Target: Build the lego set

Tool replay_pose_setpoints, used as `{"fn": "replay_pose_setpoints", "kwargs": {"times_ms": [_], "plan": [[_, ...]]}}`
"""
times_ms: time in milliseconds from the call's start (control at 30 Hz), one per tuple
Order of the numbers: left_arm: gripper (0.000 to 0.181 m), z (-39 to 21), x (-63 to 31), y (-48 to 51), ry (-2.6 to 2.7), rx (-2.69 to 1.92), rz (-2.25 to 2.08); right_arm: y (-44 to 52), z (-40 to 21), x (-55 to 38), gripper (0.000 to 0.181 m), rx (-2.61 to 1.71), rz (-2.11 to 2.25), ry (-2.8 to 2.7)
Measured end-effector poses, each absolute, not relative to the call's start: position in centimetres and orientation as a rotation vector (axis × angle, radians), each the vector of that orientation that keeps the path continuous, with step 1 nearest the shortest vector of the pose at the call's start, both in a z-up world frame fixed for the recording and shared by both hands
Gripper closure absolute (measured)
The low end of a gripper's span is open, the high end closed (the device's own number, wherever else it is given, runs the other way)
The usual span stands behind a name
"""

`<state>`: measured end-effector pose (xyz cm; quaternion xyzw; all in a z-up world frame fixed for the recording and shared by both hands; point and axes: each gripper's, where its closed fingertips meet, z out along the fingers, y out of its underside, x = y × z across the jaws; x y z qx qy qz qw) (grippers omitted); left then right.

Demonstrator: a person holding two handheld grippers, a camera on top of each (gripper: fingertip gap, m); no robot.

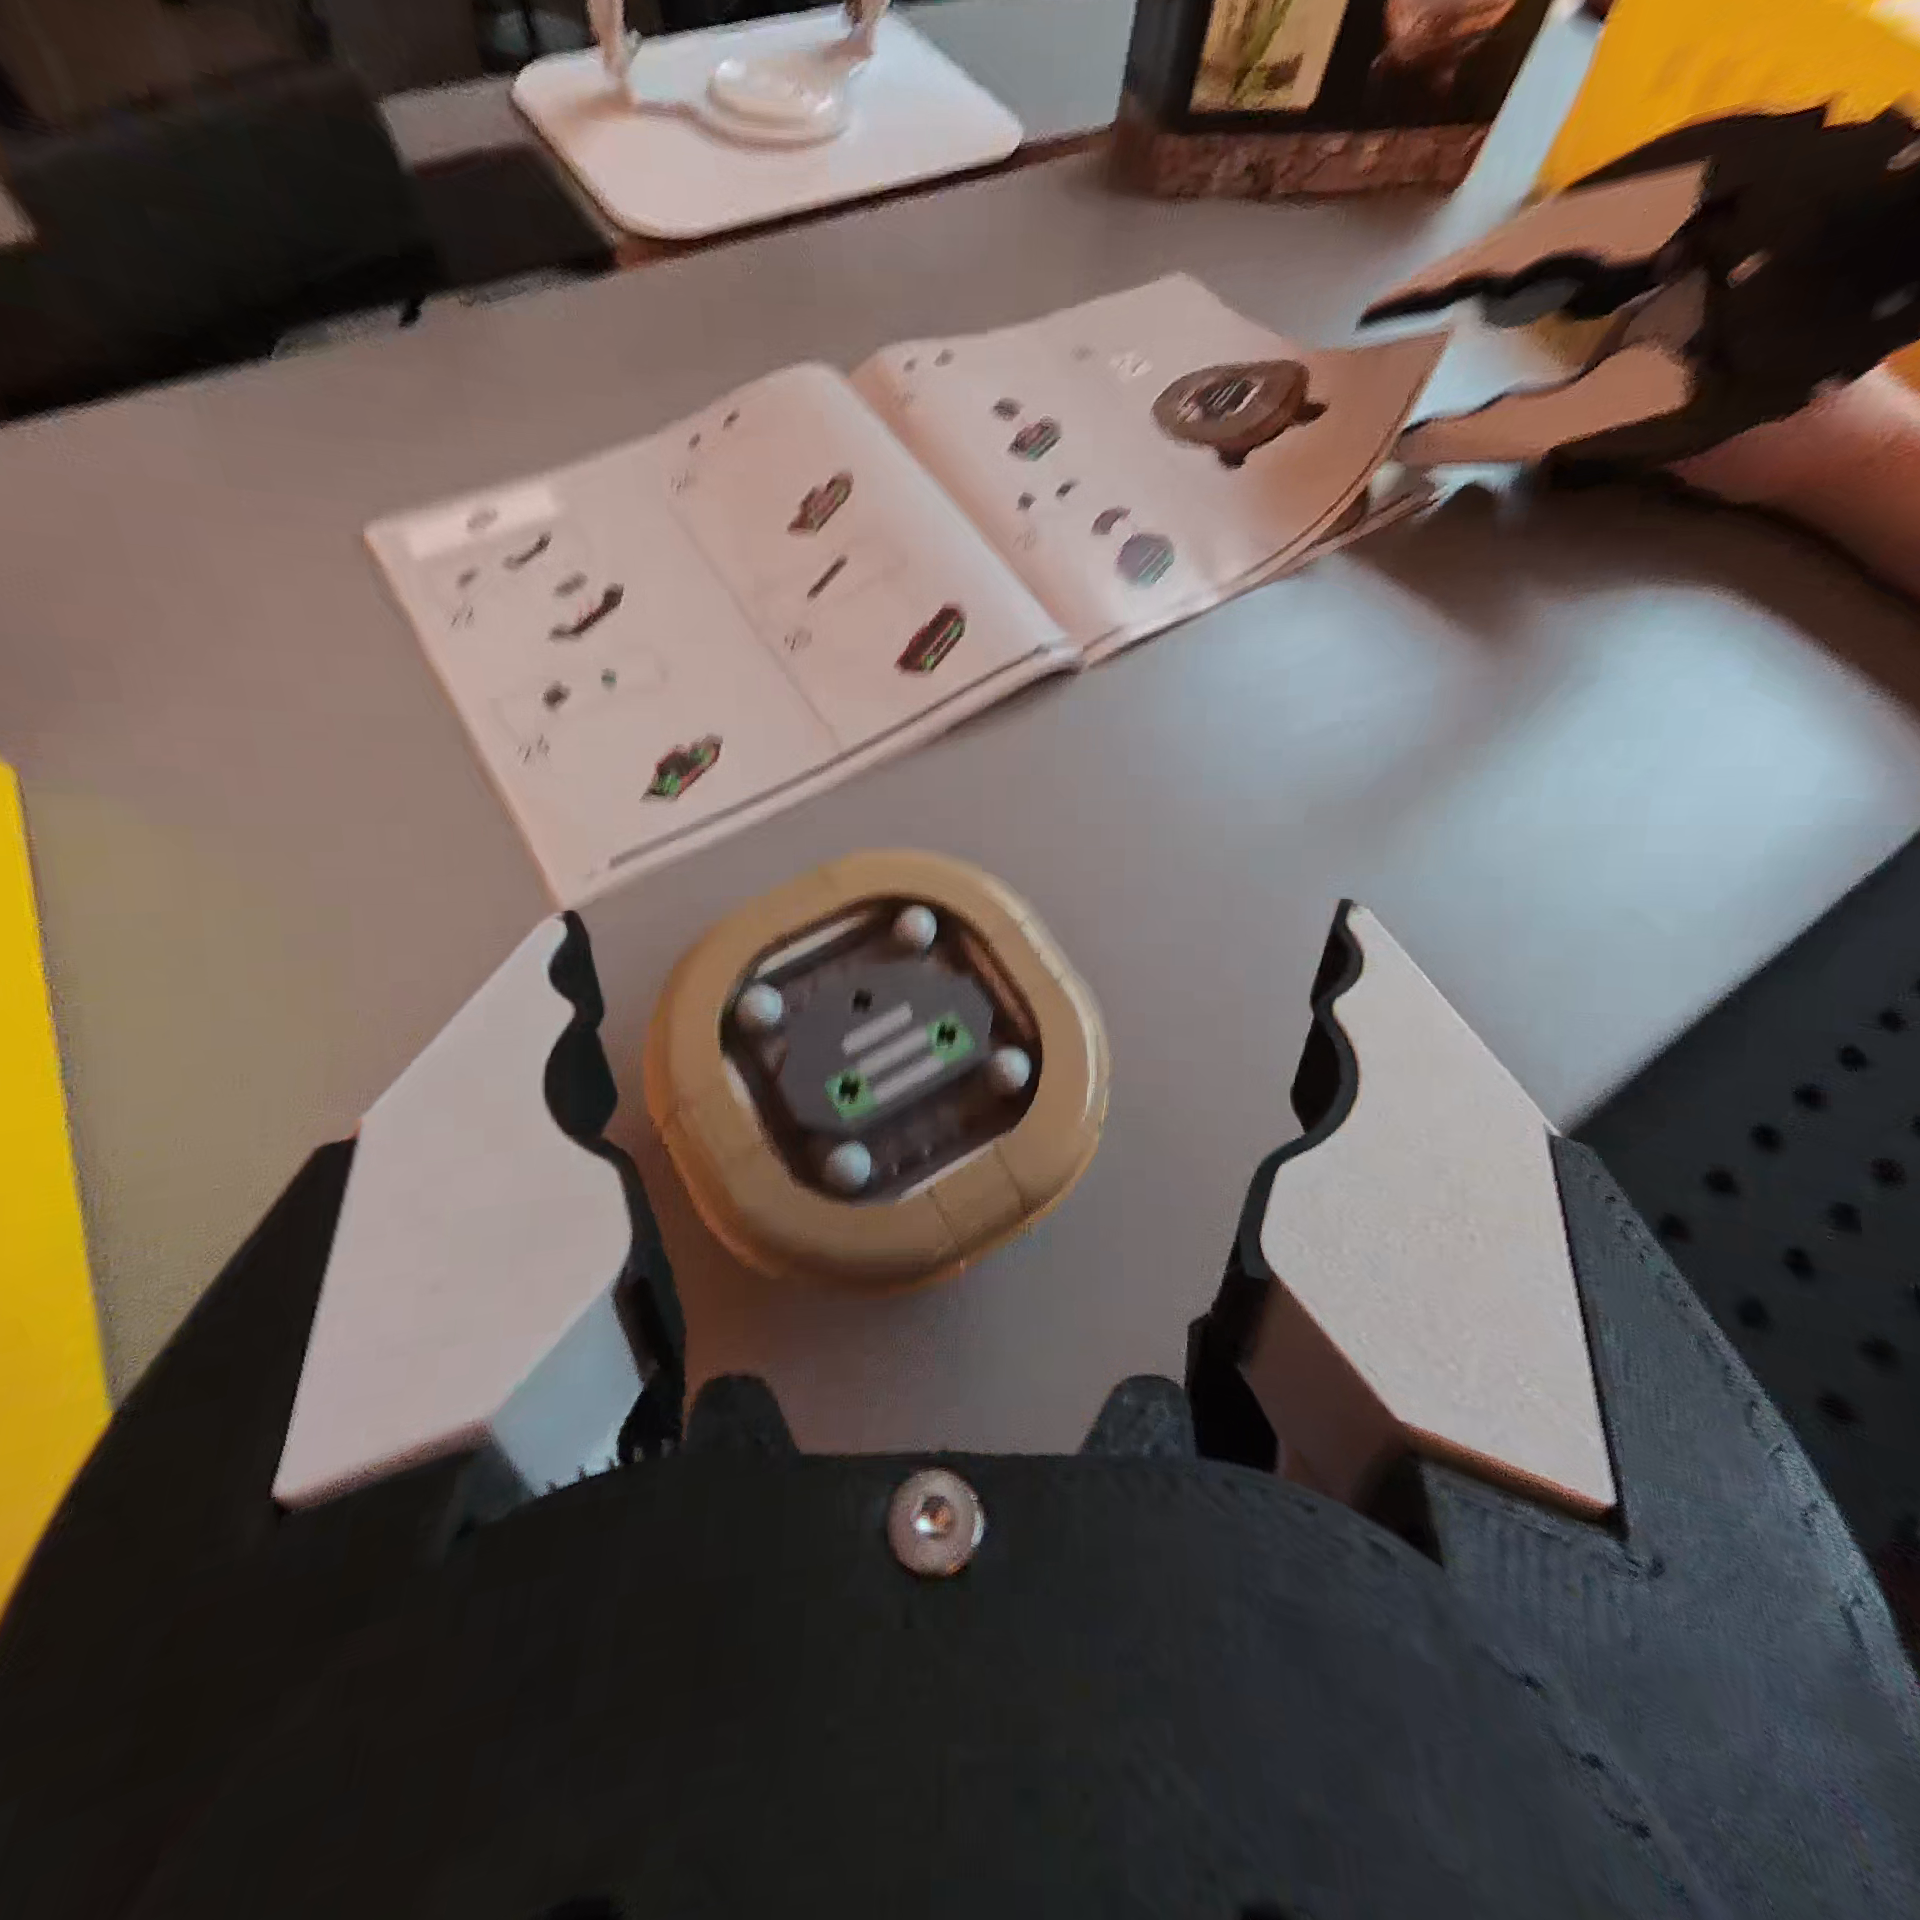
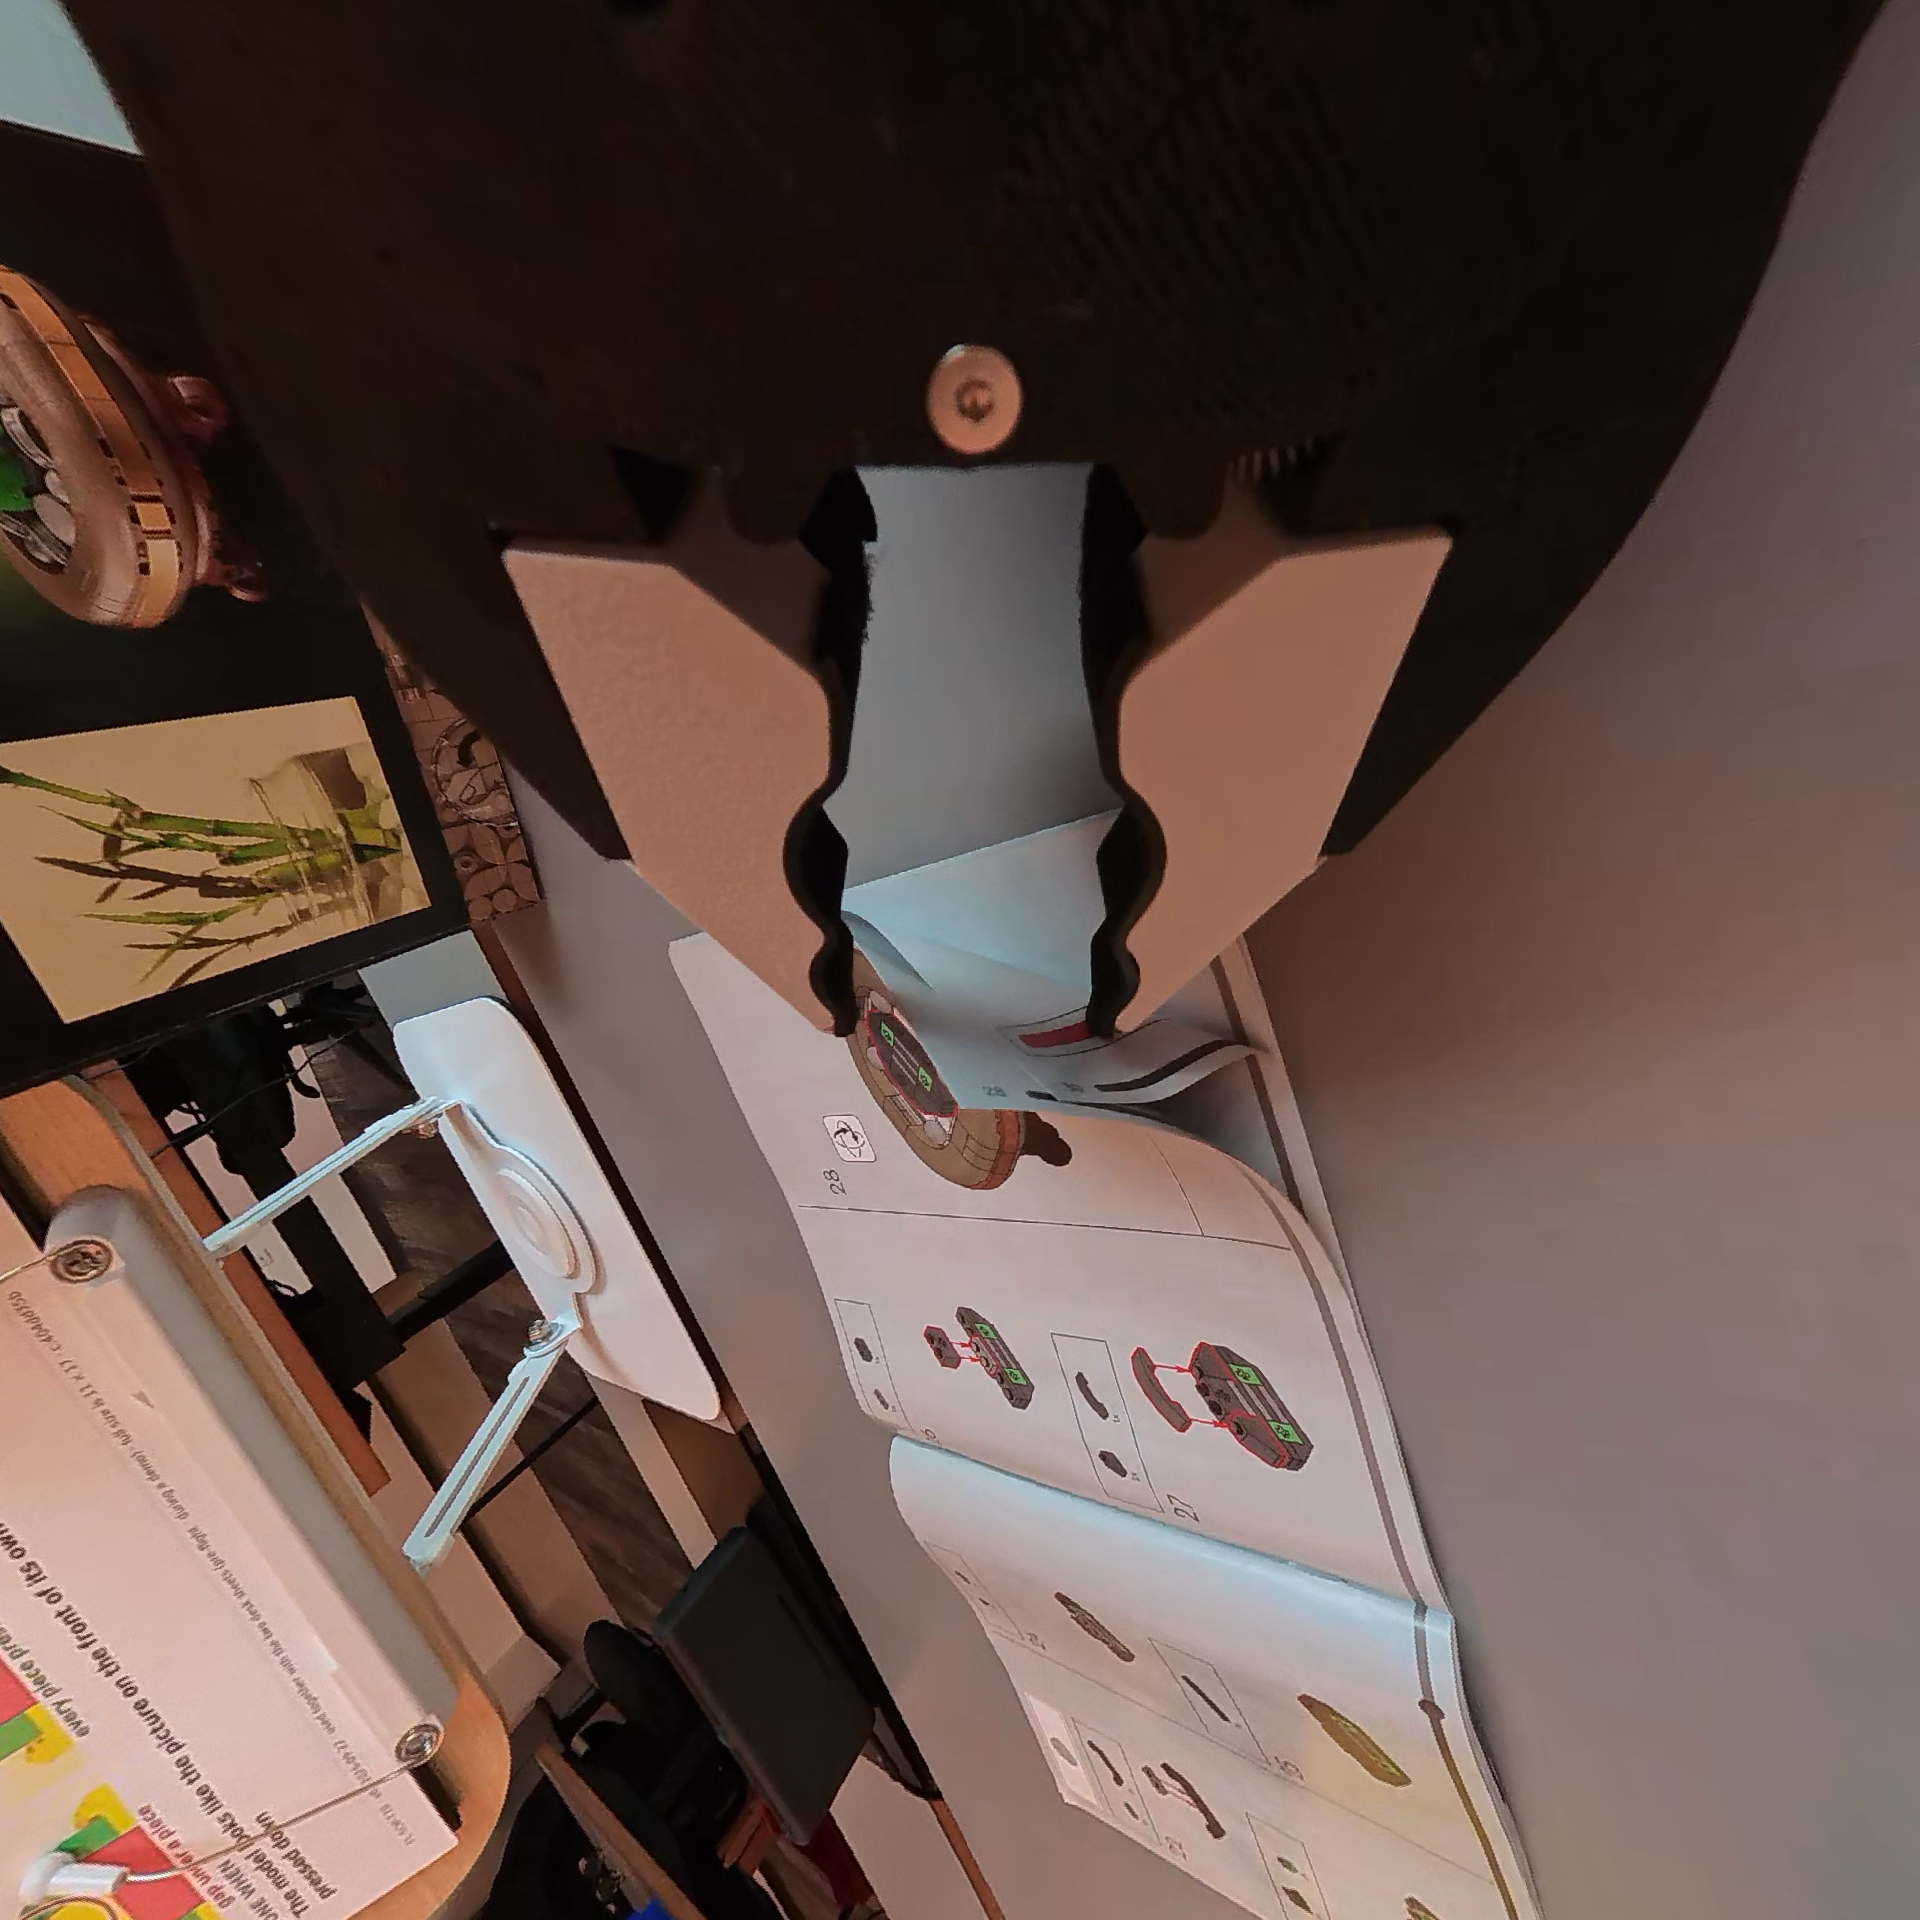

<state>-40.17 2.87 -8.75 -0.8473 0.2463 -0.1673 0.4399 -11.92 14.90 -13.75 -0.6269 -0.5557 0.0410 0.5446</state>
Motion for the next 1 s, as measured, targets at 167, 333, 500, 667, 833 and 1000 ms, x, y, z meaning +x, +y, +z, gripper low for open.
{"fn": "replay_pose_setpoints", "kwargs": {"times_ms": [167, 333, 500, 667, 833, 1000], "plan": [[0.057, -10.9, -42.0, 3.2, 0.553, -2.103, -0.213, 14.9, -13.8, -11.9, 0.136, -1.487, 0.085, -1.322], [0.049, -12.9, -41.0, 3.2, 0.55, -2.184, -0.278, 14.9, -14.0, -11.8, 0.135, -1.484, 0.072, -1.332], [0.06, -14.0, -41.6, 3.5, 0.55, -2.206, -0.176, 14.9, -14.0, -11.9, 0.136, -1.484, 0.074, -1.334], [0.063, -14.1, -41.9, 4.0, 0.506, -2.199, -0.202, 14.9, -14.1, -11.9, 0.136, -1.483, 0.066, -1.343], [0.064, -14.0, -43.3, 4.9, 0.477, -2.199, -0.172, 14.9, -14.1, -11.9, 0.136, -1.483, 0.061, -1.346], [0.064, -14.0, -44.4, 5.9, 0.419, -2.195, -0.15, 14.8, -14.3, -11.9, 0.136, -1.481, 0.052, -1.354]]}}
